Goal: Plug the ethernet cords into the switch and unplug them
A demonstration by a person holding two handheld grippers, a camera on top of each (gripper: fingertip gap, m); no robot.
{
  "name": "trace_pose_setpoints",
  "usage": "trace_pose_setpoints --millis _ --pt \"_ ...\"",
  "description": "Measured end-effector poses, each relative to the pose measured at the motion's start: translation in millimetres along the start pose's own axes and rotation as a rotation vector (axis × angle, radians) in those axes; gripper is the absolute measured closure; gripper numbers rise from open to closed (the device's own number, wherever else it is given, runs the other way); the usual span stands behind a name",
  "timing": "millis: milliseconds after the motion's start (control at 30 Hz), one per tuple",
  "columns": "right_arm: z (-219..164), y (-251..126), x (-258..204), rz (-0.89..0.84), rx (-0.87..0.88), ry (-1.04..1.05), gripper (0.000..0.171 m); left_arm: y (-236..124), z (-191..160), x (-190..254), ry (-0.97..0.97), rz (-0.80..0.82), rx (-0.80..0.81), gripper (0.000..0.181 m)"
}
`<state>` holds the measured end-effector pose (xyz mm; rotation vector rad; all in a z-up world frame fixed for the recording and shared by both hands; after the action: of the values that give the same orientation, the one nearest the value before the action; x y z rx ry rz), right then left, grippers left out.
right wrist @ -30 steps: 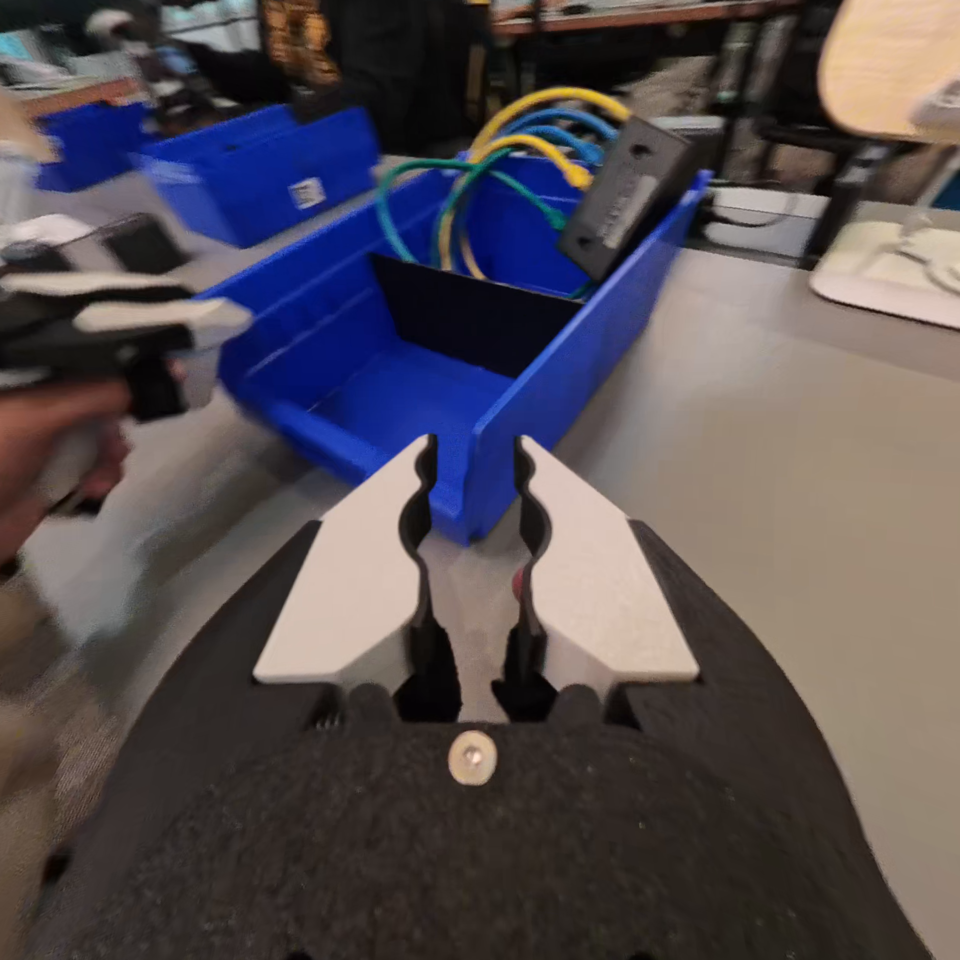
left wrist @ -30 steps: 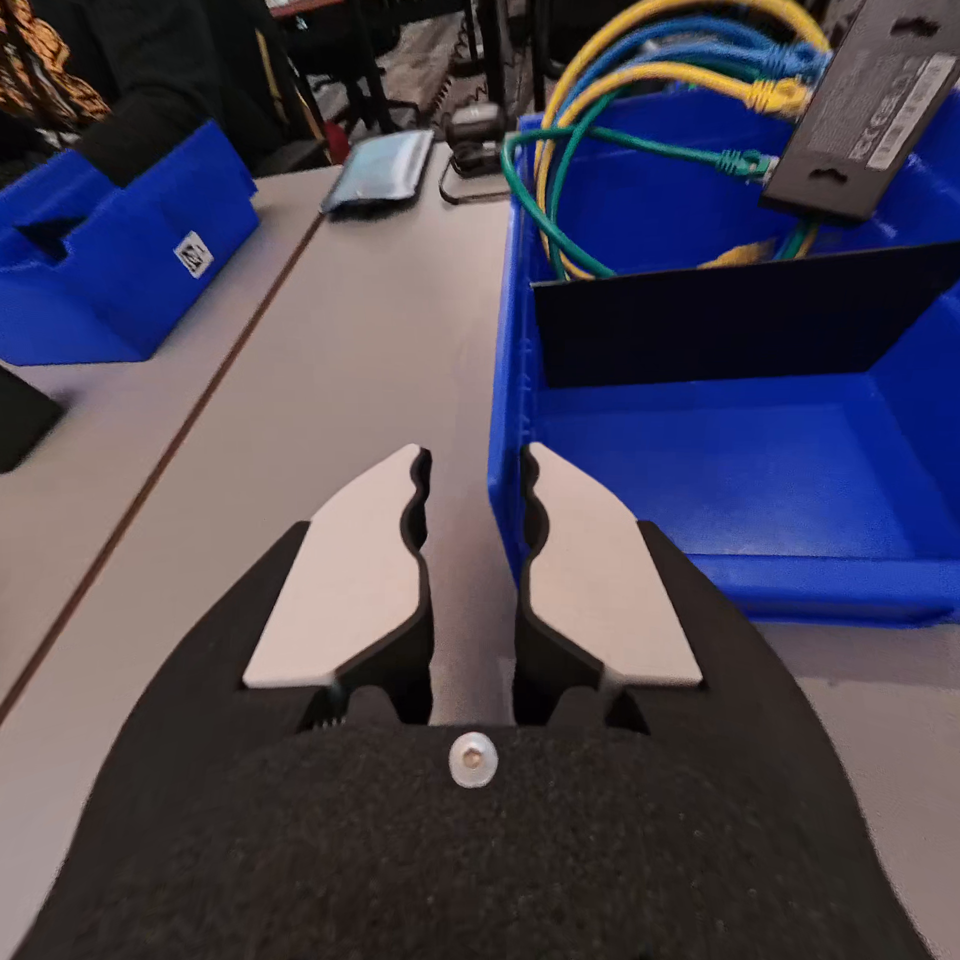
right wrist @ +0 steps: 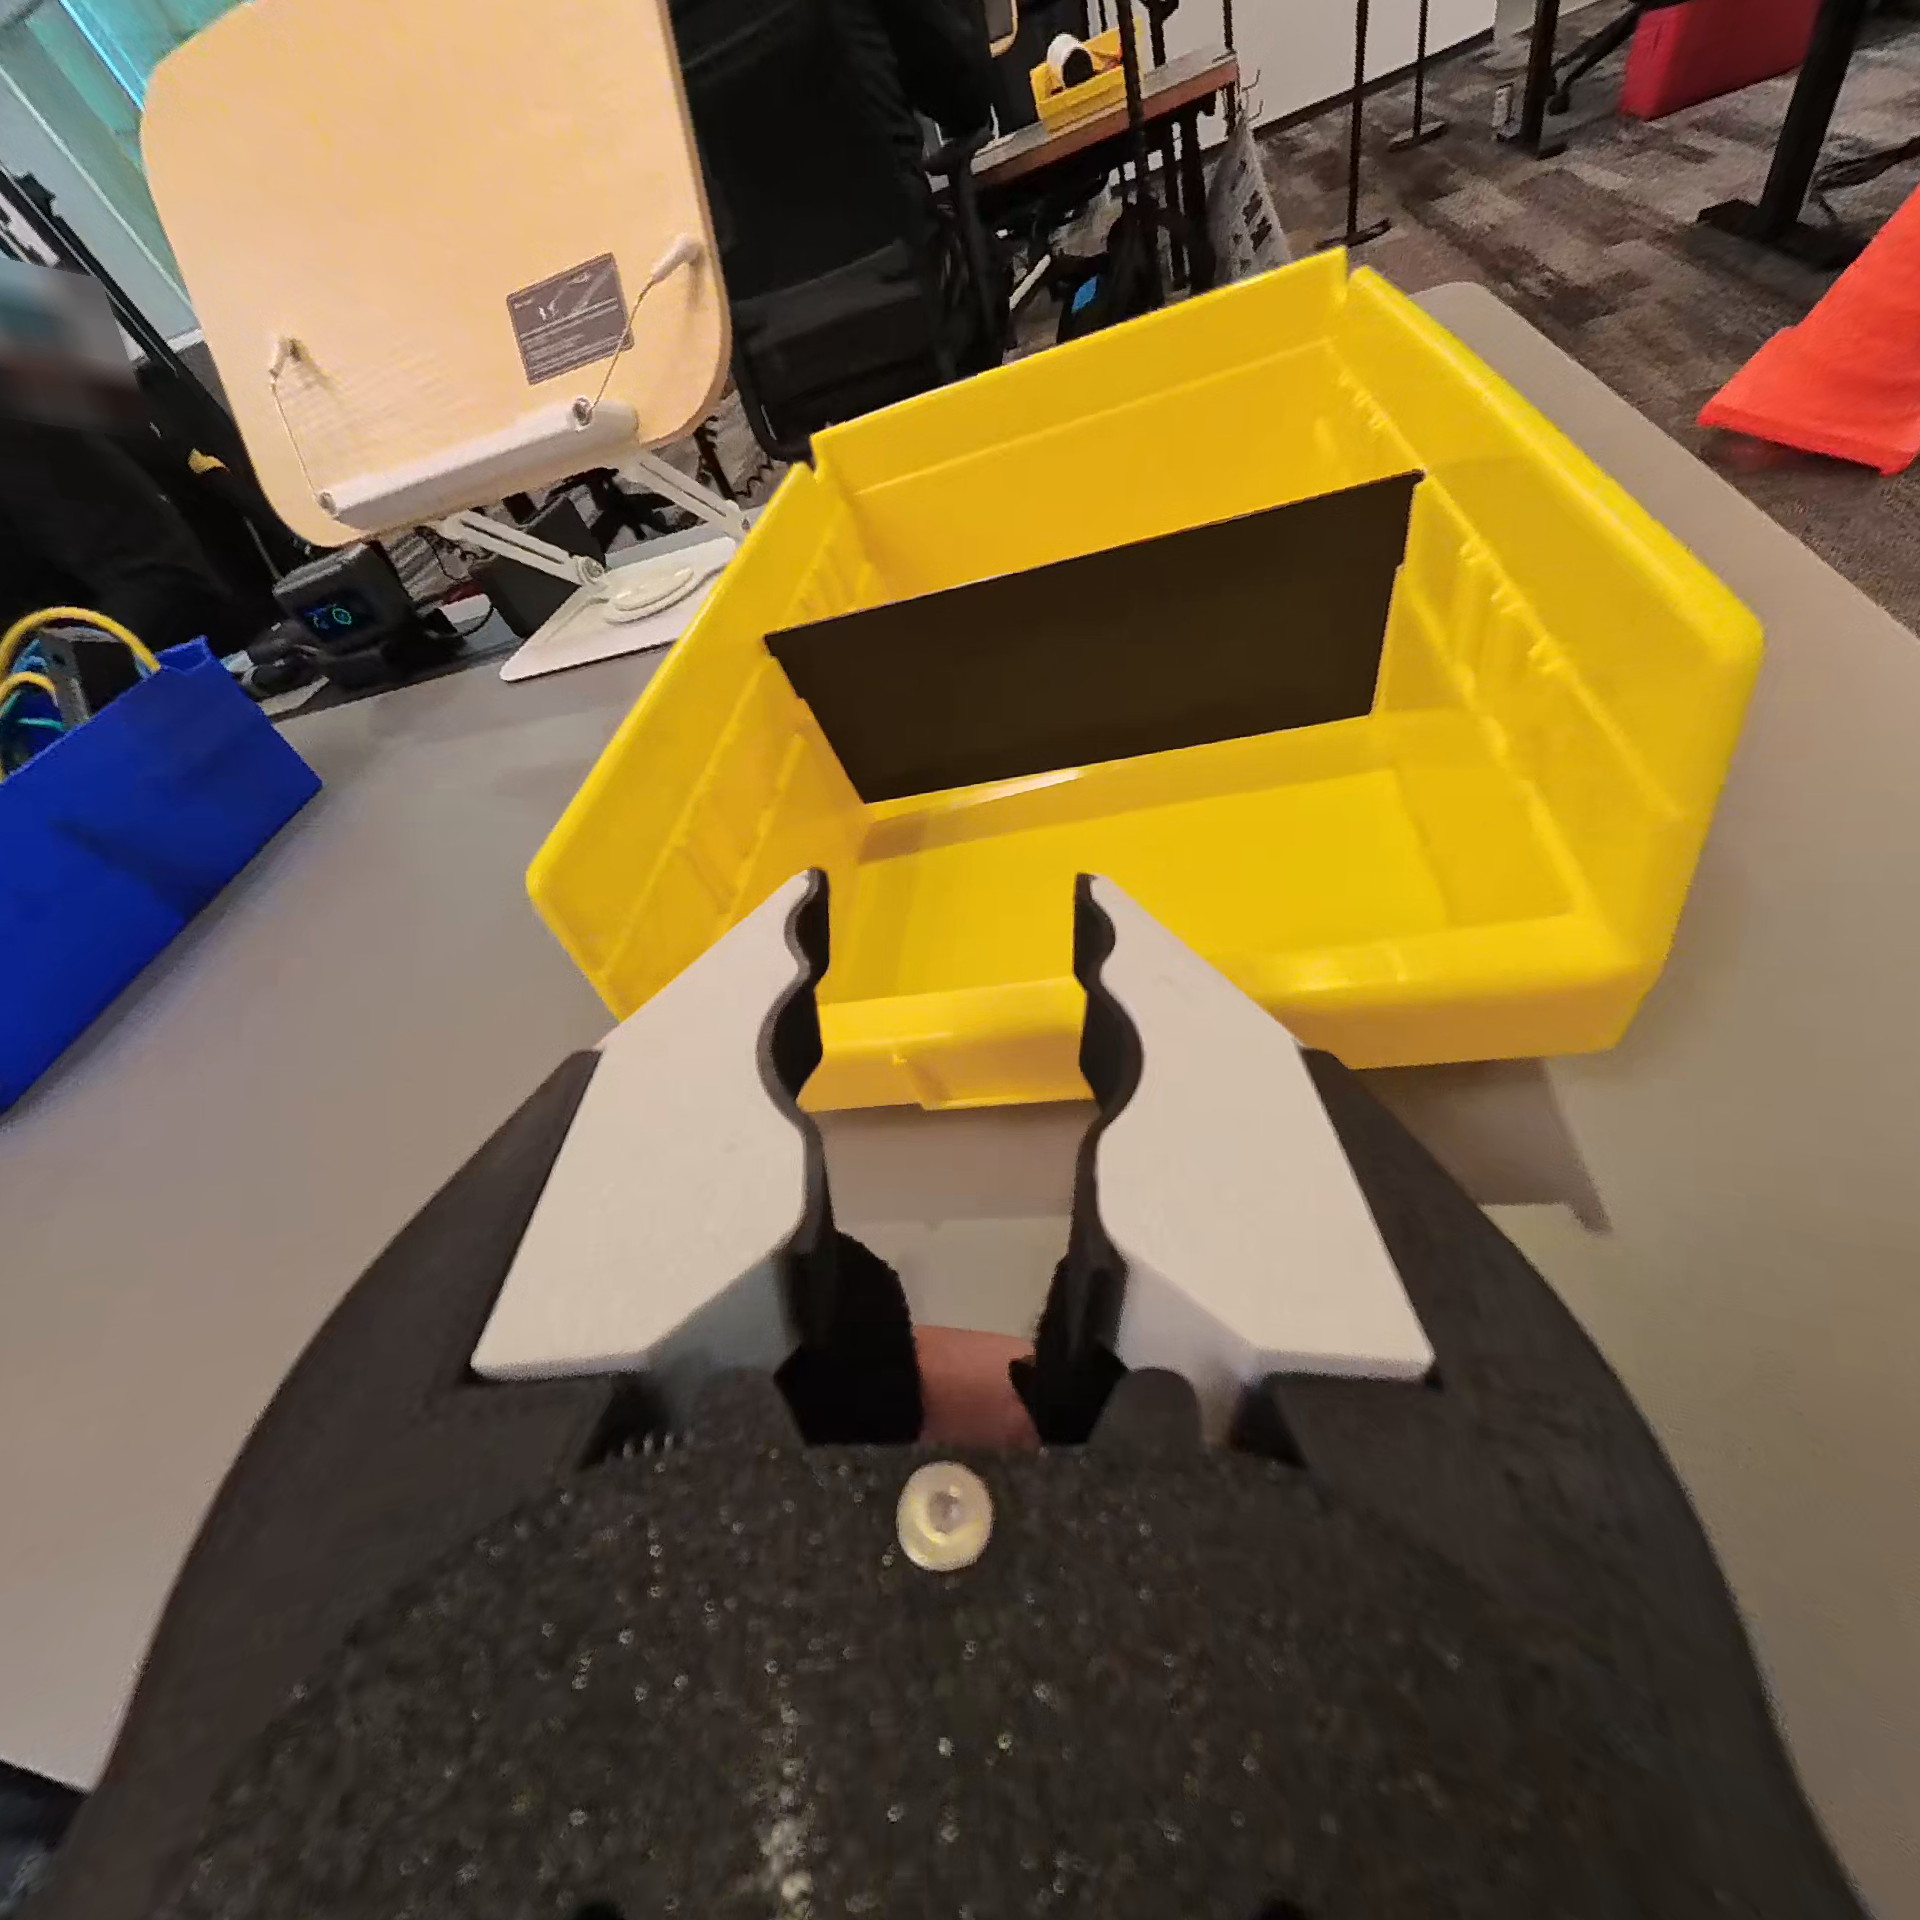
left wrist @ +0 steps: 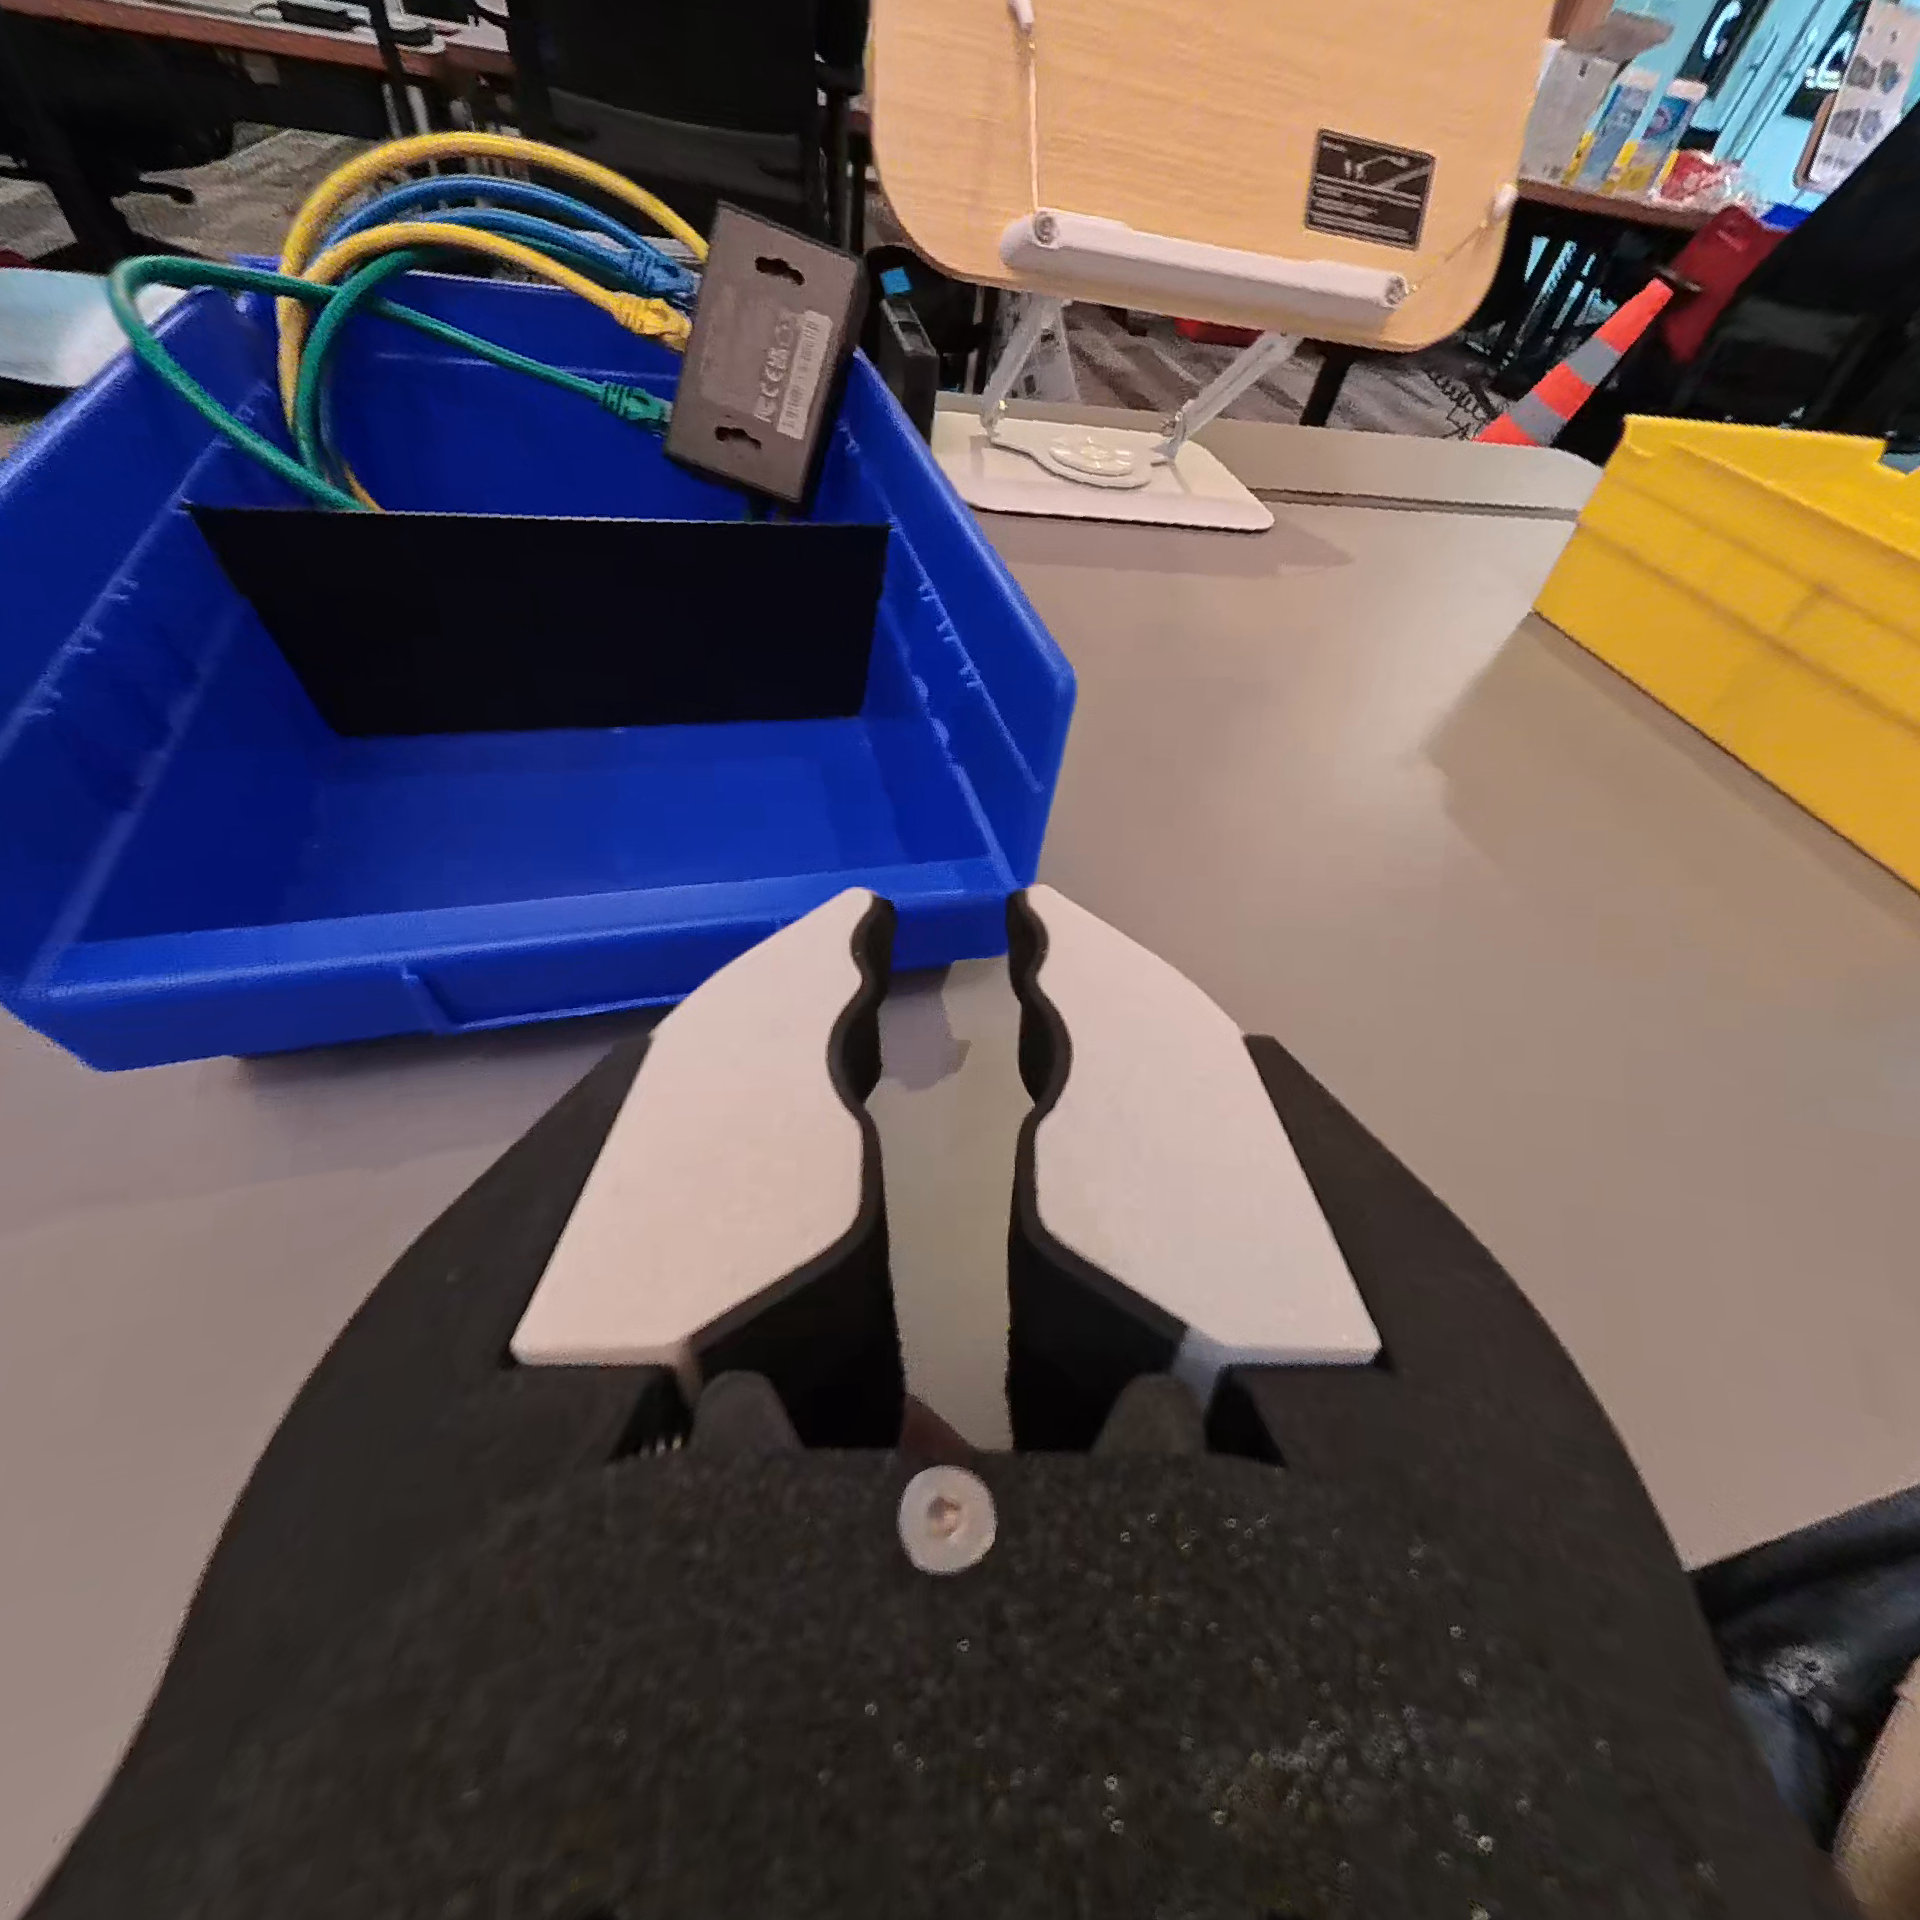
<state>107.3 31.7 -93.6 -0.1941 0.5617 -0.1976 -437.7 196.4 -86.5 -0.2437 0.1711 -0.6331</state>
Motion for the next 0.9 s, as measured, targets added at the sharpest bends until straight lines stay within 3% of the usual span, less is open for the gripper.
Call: trace_pose_setpoints --millis 267,567,767,900 --pt "-15 8 -6 -0.032 -0.068 -0.108 0.124 2 -4 -10 -0.079 0.014 -0.026 0.16" --pt "-15 -6 -25 -0.014 -0.009 -0.176 0.125 0 1 -1 -0.082 -0.032 -0.018 0.155" --pt "-23 -12 -53 0.053 -0.005 -0.223 0.125 11 34 7 0.092 -0.157 -0.068 0.146" --pt "-32 -7 -61 0.067 -0.033 -0.271 0.125 44 56 -15 0.088 -0.188 -0.201 0.138"
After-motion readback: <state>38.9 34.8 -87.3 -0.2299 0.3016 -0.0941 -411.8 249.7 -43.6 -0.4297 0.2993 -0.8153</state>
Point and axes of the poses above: each gripper's, where its closed fingertips meet, y out along the fingers, z out of its top, x = y × z across the jaws, the point moved 6 cm from there along -y, back along the fingers, and after that the axes turned 13 degrees about y, right-handed, at the moved point
